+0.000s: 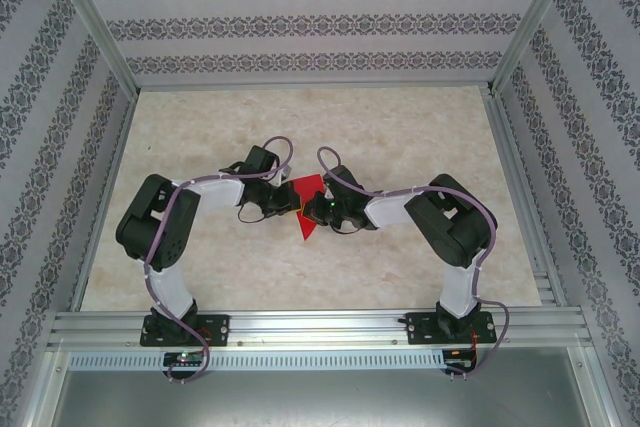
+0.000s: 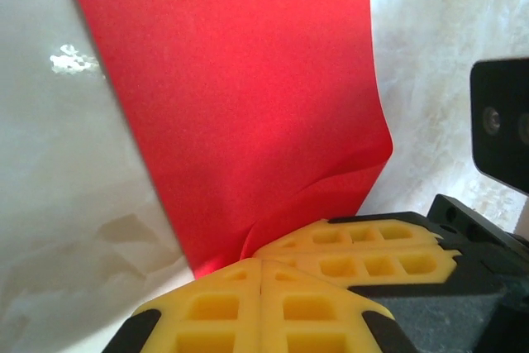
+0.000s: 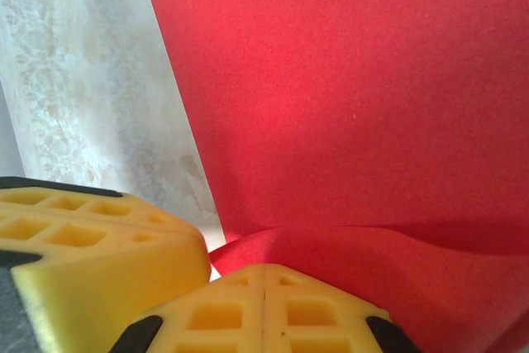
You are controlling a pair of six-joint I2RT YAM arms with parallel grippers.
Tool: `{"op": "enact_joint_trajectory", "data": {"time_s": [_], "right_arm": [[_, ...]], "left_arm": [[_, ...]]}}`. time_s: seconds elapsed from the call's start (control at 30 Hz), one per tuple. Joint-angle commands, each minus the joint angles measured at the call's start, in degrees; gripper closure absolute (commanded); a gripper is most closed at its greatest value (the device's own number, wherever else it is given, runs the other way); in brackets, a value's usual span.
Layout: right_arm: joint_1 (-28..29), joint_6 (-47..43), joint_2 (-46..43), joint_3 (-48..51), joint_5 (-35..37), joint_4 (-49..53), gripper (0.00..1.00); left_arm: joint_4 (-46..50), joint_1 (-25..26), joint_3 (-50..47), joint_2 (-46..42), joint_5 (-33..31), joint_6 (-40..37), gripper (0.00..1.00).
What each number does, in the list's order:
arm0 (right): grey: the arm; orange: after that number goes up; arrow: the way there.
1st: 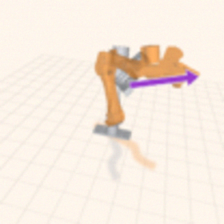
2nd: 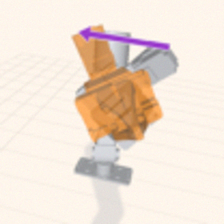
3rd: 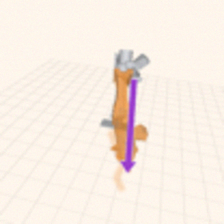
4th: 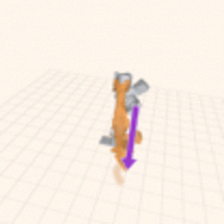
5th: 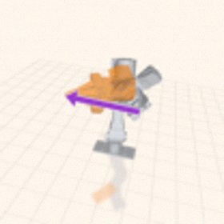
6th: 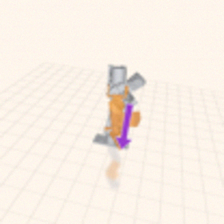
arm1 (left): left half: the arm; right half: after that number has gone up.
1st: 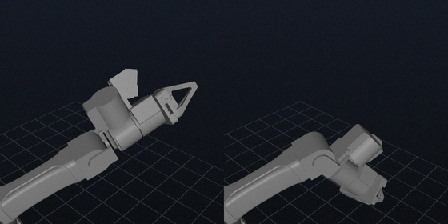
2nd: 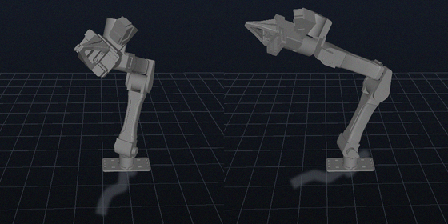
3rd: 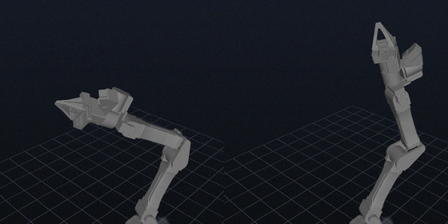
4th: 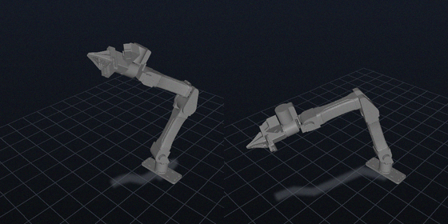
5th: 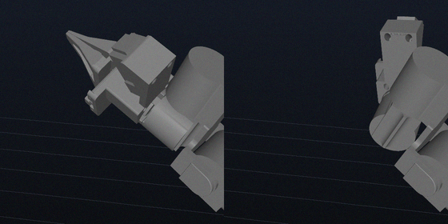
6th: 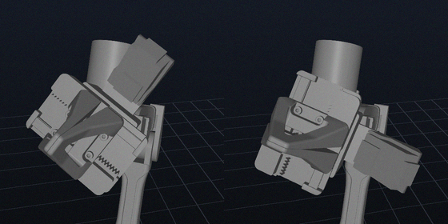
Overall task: Fold a paper plane with a square sheet of paper (pick it up from the middle)
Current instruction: Third fold the triangle at the center of the table.
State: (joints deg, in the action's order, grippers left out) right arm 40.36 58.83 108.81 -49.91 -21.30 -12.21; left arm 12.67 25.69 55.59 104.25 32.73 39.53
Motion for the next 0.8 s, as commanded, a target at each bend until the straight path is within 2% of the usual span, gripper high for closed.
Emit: {"op": "enact_joint_trajectory", "data": {"time_s": [0.0, 0.23, 0.43, 0.63, 0.77], "right_arm": [[-0.28, -0.60, 2.02, 0.83, 0.84, 3.60, 1.00], [-0.41, -0.28, 1.55, 1.12, 0.59, 2.99, 1.00], [-0.93, 0.17, -0.44, 2.33, -1.13, -1.65, 1.00], [-2.11, 0.07, -4.11, 4.53, -3.43, -7.40, 1.00], [-3.47, -0.56, -5.79, 6.33, -3.25, -7.59, 1.00]], "left_arm": [[-1.50, 0.95, 1.35, 1.52, -0.24, 0.42, 0.95], [1.42, 1.03, 2.02, 2.72, -3.67, -0.80, 0.97], [5.10, 1.61, 2.93, 3.74, -7.16, -2.67, 0.98], [10.84, 2.69, 4.26, 5.15, -13.34, -5.10, 0.99], [12.61, 3.00, 4.38, 5.44, -15.82, -5.77, 0.99]]}}
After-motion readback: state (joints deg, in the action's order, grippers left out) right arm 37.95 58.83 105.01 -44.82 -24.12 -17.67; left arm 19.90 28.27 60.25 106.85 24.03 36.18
